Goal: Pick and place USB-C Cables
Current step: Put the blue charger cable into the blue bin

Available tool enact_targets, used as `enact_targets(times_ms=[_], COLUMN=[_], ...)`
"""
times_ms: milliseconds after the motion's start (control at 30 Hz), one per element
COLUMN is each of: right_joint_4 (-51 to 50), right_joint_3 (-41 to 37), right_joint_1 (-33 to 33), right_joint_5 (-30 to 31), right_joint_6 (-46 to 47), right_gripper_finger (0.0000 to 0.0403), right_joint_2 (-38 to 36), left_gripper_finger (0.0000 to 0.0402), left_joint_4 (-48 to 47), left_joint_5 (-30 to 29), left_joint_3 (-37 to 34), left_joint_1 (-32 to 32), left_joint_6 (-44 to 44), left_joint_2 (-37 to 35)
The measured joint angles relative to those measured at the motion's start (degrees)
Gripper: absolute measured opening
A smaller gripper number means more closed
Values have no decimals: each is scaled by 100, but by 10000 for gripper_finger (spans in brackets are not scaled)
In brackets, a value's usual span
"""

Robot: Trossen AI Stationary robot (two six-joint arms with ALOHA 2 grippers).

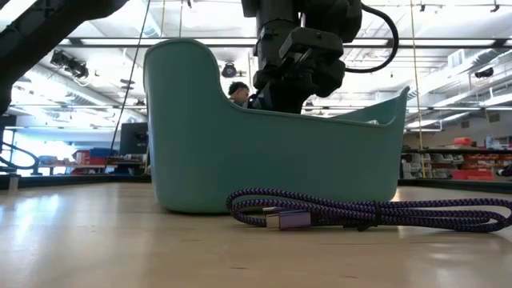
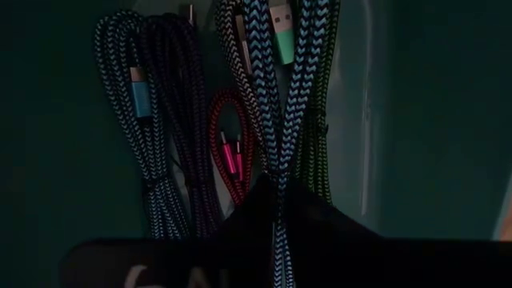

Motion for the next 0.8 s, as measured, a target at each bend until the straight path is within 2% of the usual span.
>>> enact_targets(times_ms=[233, 567, 800], right_joint_4=[1, 1, -2], right_joint_3=[0, 0, 0], right_joint_1=[0, 0, 0], right_joint_5=[-1, -2, 0], right_joint_6=[0, 0, 0], right_gripper_finger=[91, 91, 91], right_joint_2=[0, 0, 0], left_gripper_finger=[48, 49, 90], left_joint_4=[-1, 0, 7], left_joint_5=[1, 1, 3], left_joint_3=[0, 0, 0], left_joint_1=[0, -4, -7], left_joint_6=[-17, -97, -99], left_joint_2=[1, 7, 7])
